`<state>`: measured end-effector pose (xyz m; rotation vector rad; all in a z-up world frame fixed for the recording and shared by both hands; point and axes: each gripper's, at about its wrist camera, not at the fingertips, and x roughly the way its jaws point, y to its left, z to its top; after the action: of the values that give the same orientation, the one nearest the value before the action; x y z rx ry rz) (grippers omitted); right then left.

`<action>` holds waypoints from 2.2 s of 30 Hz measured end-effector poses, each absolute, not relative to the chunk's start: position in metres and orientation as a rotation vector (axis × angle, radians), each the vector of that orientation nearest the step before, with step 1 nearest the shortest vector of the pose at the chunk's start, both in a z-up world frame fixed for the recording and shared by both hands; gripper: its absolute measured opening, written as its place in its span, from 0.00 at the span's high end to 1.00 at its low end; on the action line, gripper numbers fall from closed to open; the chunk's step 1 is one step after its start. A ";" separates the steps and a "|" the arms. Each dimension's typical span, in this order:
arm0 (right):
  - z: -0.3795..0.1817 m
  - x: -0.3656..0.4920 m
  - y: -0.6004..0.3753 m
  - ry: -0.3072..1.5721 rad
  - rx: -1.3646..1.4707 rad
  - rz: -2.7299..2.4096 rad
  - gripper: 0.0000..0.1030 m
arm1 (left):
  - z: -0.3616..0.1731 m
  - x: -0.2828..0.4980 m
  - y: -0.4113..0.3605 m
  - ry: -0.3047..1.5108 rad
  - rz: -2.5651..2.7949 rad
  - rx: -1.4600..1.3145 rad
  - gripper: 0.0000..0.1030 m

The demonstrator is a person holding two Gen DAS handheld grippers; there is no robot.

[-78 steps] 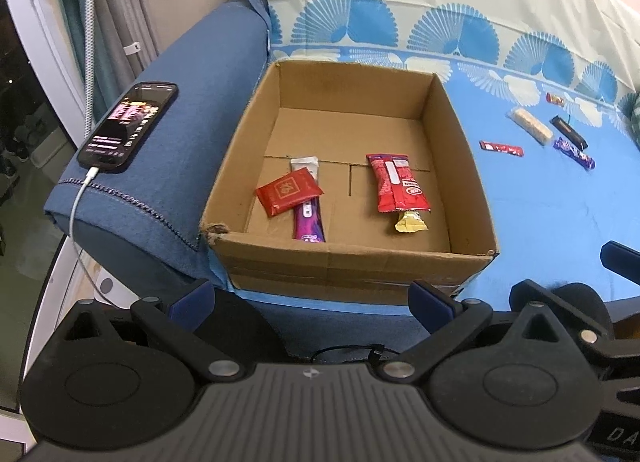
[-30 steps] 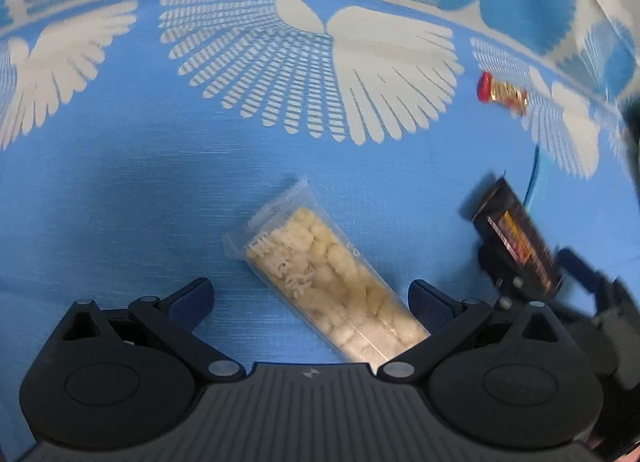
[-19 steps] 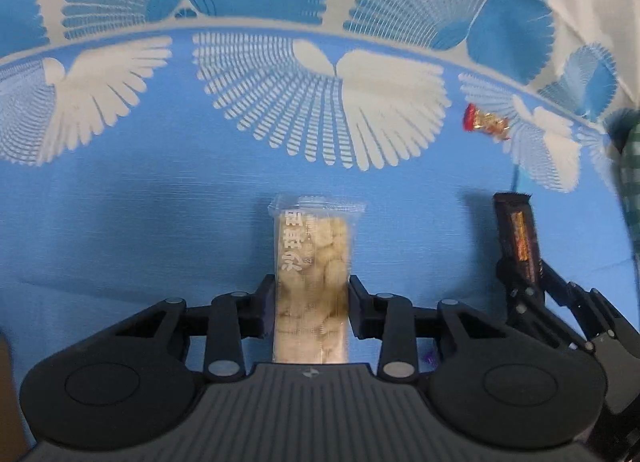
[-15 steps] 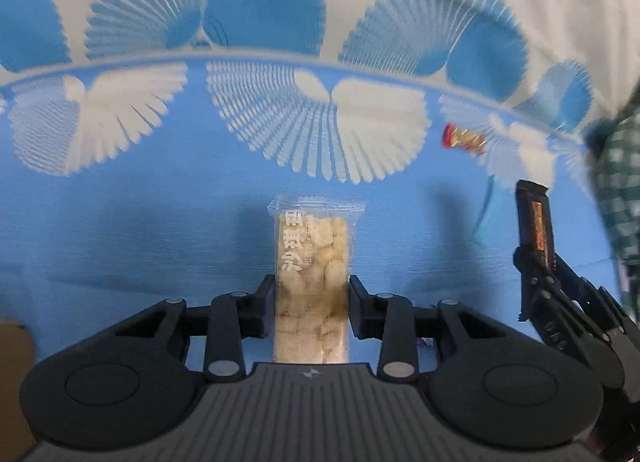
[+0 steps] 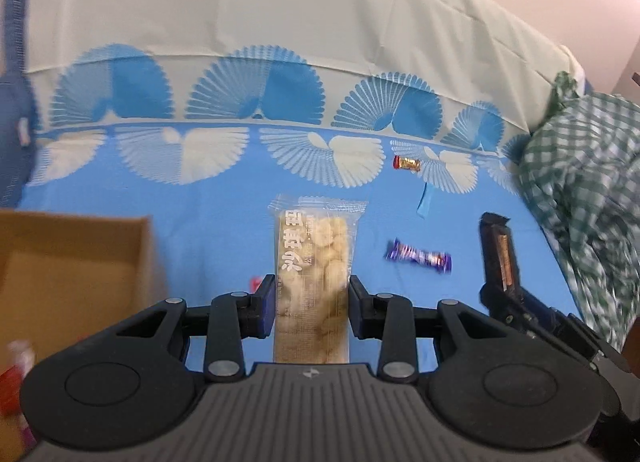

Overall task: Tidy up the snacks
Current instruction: 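Carry the wafer bar and chocolate bar over the box with both tools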

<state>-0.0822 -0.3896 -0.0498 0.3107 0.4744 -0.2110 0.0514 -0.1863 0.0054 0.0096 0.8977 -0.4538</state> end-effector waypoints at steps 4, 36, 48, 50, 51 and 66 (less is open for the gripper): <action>-0.035 -0.125 -0.324 0.500 0.321 -0.130 0.60 | 0.021 -0.006 -0.128 0.875 -0.434 0.054 0.61; 0.021 -0.264 -0.091 0.466 0.108 0.182 0.60 | 0.058 -0.205 0.117 0.716 -0.231 -0.118 0.61; 0.023 -0.266 -0.083 0.468 0.073 0.187 0.60 | 0.058 -0.204 0.125 0.709 -0.227 -0.138 0.61; 0.023 -0.264 -0.082 0.476 0.069 0.189 0.60 | 0.056 -0.202 0.127 0.714 -0.223 -0.144 0.61; 0.022 -0.262 -0.081 0.480 0.068 0.189 0.60 | 0.055 -0.201 0.128 0.718 -0.221 -0.146 0.61; 0.016 -0.233 -0.076 0.532 0.046 0.167 0.60 | 0.041 -0.169 0.142 0.758 -0.190 -0.158 0.61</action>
<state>-0.2332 -0.0756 0.0160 0.0459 0.5316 0.1674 -0.1693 0.1417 0.0413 -0.1581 0.7579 -0.1900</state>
